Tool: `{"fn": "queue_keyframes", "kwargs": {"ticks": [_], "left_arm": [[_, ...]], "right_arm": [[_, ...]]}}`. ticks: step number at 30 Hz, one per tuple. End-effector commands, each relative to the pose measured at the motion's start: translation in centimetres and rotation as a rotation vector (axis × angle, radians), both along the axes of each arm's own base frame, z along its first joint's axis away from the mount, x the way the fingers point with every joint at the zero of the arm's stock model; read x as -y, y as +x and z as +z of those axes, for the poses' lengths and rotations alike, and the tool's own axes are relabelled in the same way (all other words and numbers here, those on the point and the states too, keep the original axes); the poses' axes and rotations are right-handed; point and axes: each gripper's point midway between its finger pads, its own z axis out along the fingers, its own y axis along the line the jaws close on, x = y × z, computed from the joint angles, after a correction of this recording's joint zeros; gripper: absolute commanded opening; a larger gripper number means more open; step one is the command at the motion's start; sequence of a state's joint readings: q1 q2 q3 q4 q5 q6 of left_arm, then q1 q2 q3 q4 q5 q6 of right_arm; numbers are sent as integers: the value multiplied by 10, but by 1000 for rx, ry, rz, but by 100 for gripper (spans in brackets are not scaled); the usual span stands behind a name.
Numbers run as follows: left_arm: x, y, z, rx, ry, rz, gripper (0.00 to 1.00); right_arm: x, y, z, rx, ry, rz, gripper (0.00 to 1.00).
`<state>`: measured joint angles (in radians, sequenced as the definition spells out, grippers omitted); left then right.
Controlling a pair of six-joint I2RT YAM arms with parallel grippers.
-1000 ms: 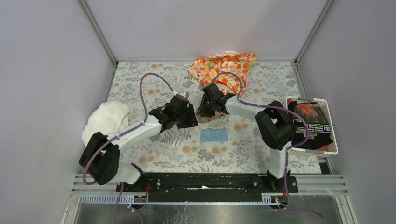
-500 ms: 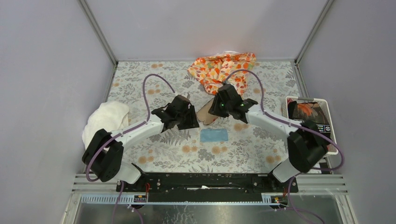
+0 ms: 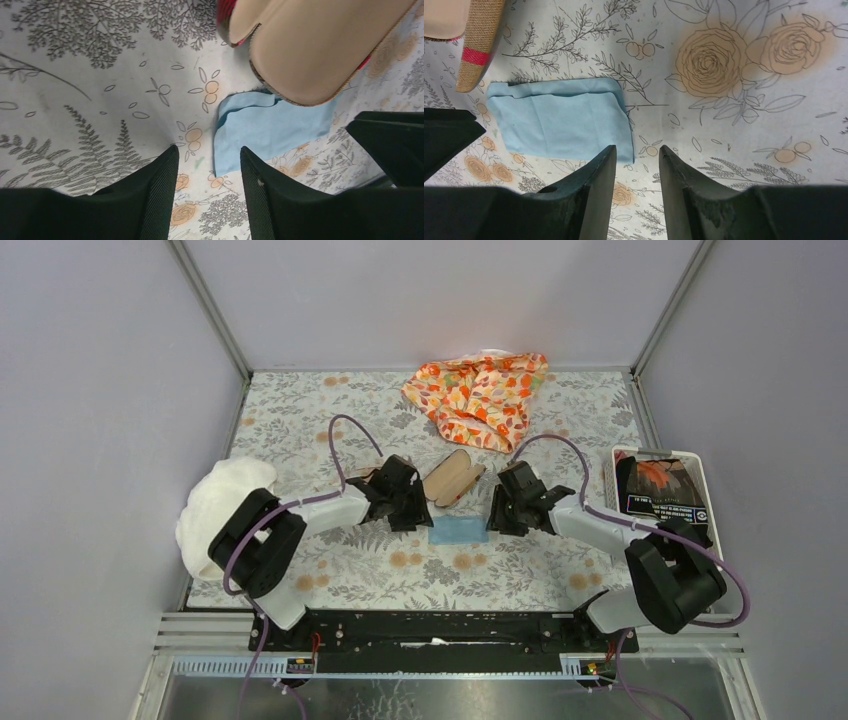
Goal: Organize the sunglasses
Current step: Pick up the glasses cleaning cloth from the center of the board.
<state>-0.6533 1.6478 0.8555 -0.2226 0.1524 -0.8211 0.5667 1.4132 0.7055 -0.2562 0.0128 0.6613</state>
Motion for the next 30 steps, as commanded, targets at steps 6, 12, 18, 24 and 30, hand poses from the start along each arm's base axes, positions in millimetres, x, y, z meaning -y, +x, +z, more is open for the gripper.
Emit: {"fn": "queue_keyframes", "kwargs": {"ticks": [6,12,18,24,30], "left_arm": [[7,-6,-21,-59,-27,7,51],[8,-17,-26,-88,-27,-9,50],[11,-23,-29,-112,-30,-18,47],[13,-29,-30,-113,-3,-28,46],[4,-27,-28,-80,48,-3,48]], "right_arm": [[-20,6,-12,-31,52,46,40],[-26,5,-16,-51,79,55,36],[-26,4,-17,-56,77,57,30],[-28,4,-18,-60,84,67,29],[-28,4,-18,-56,85,70,24]]}}
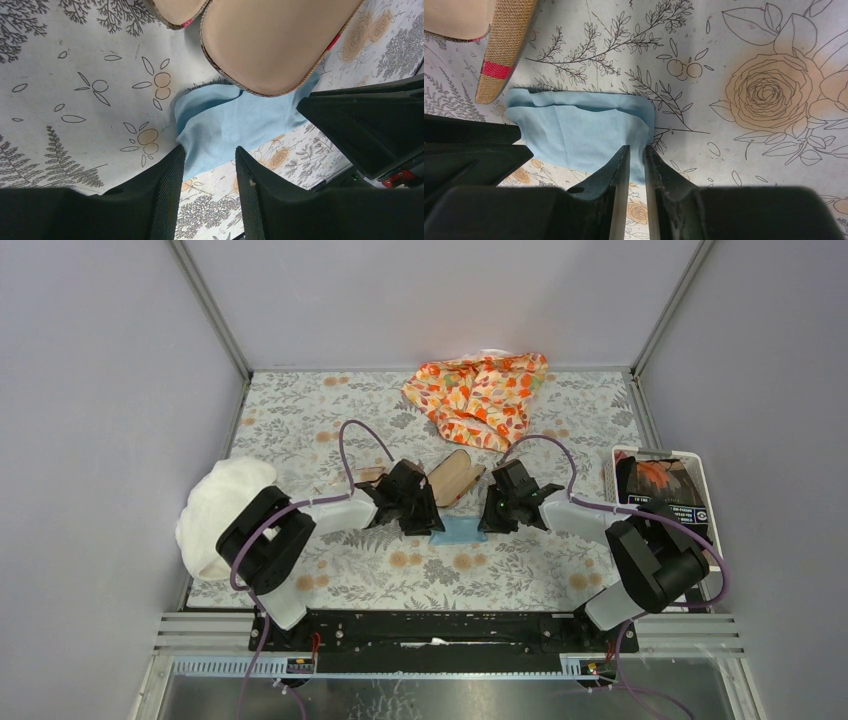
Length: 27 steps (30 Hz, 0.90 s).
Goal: Organize the sunglasses
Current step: Pick up the glasses cleaning cloth from the center of the board.
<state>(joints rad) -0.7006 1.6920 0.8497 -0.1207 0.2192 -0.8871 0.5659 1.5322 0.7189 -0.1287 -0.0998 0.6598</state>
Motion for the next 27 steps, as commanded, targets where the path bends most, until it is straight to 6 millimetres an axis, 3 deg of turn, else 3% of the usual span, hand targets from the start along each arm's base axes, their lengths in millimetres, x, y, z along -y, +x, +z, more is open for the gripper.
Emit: {"fn": "queue_keyframes", "kwargs": {"ticks": [1,11,20,25,27], "left_arm": [[-31,-18,-28,-45,183,21,48],[-32,-22,-35,-41,226,12,47],[-25,-27,-45,-70,196,10,34],[-23,-24,-44,-62,195,0,16],[-19,-22,-42,-57,185,-6,5]], "right_arm": [[0,-3,-3,-19,-9,14,24],[5,-4,-5,-17,-31,3,24],[7,-7,-11,-32,-43,7,21],[5,-8,-12,-42,-38,19,1],[4,-6,-10,-38,-35,18,0]]}}
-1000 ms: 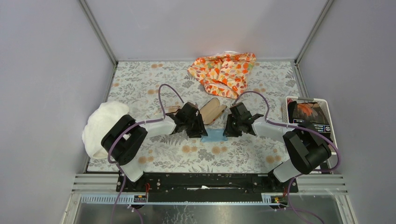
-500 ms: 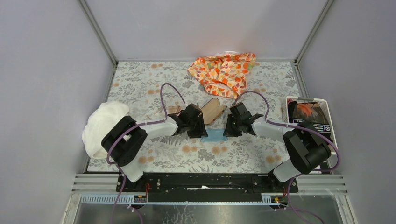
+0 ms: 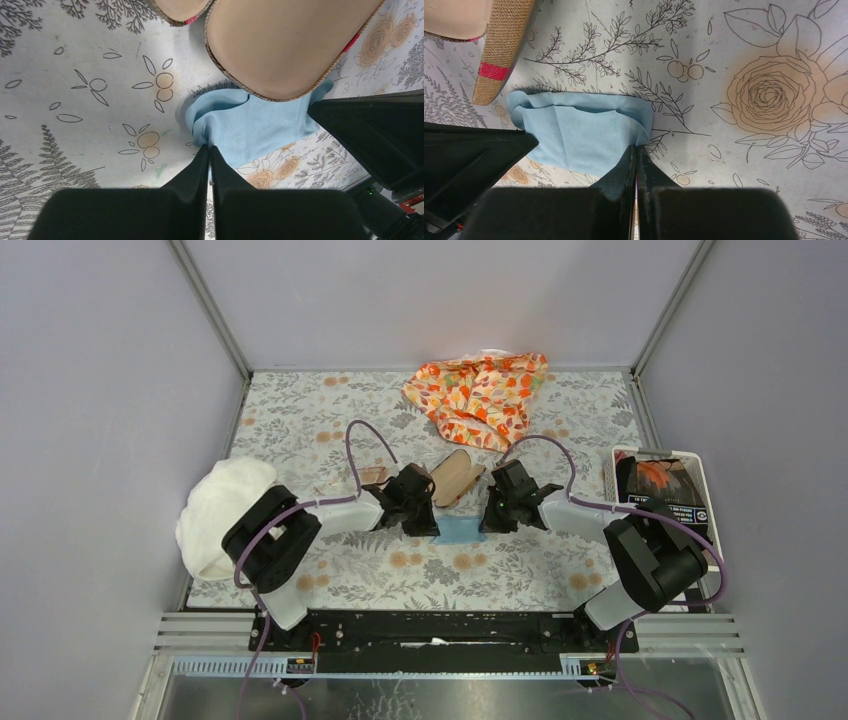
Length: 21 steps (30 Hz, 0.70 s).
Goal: Organize the sunglasses
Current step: Pick up the glasses cleaning cloth from the center of the board, then place the glasses cleaning cloth in the sunglasses case.
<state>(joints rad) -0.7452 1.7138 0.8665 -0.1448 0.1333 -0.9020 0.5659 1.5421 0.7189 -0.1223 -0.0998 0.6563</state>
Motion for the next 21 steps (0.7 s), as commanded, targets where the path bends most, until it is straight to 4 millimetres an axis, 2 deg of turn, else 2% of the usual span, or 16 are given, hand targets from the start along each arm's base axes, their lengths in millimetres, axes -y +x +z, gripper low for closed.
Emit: {"fn": "queue_keyframes", "kwargs": {"ticks": [1,6,10,16,21], "left_arm": [[-19,-19,-31,-76,110,-23,0],[-8,-15,-14,-53,56,-45,0],[1,-10,12,-10,6,-64,0],[13,6,61,75,-46,-85,0],[19,18,93,118,-69,-95,0]], "right_arm": [[4,-6,-6,-32,-31,15,0],[2,0,9,6,-14,8,0],[-3,7,29,35,6,16,0],[-9,26,67,115,23,-3,0],[-11,47,98,199,10,0,0]]}}
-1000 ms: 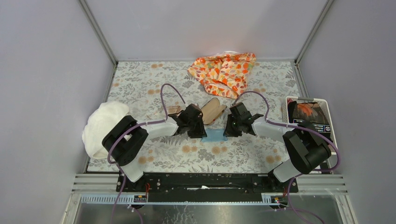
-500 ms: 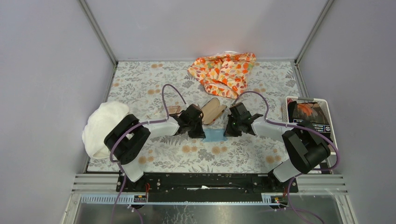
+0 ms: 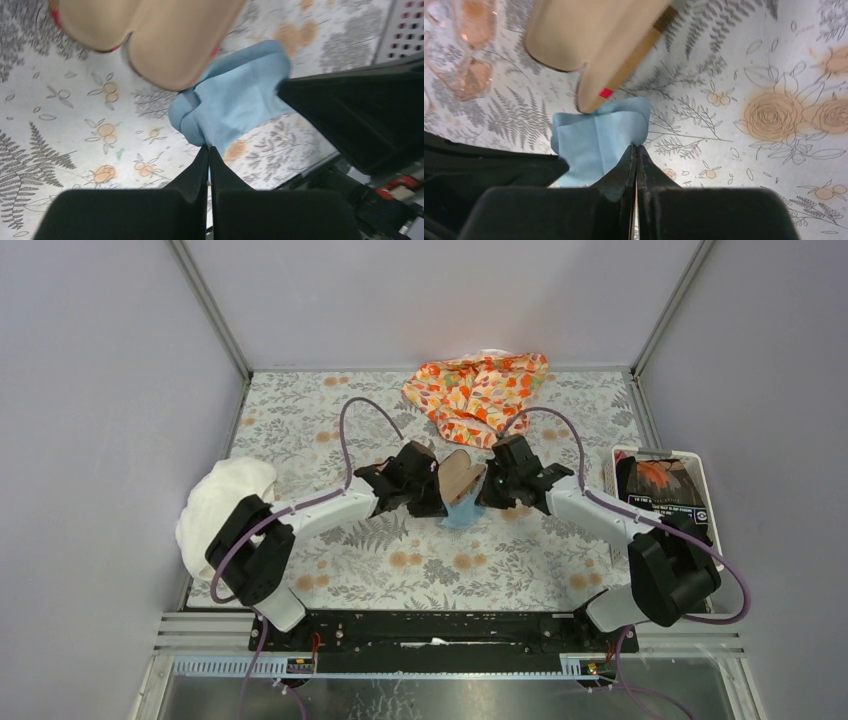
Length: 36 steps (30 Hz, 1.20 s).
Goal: Organize the sunglasses
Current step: Place the glasses cleaning cloth in the sunglasses case.
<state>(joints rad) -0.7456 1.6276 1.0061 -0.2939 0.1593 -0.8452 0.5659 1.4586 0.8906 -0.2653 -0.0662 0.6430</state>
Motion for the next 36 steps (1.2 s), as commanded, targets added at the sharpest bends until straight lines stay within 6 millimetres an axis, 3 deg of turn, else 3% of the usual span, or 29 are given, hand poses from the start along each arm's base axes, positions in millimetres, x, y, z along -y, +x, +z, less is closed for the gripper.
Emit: {"fn": "queue_keyframes", "kwargs": {"ticks": [1,8,13,25,36], "left_arm": [[5,10,37,59,-30,-29,0],[-2,40,56,109,-83,44,0],[2,54,52,100,-120,62,0],[10,66,6,26,-104,104,0],[15,74,-17,7,-79,97,0]], "right_arm": [[0,21,36,98,-30,7,0],[-7,57,59,172,-65,18,0],[-12,81,56,177,-87,30,0],[-17,112,10,108,-165,82,0],[1,125,-20,59,-272,79,0]]}}
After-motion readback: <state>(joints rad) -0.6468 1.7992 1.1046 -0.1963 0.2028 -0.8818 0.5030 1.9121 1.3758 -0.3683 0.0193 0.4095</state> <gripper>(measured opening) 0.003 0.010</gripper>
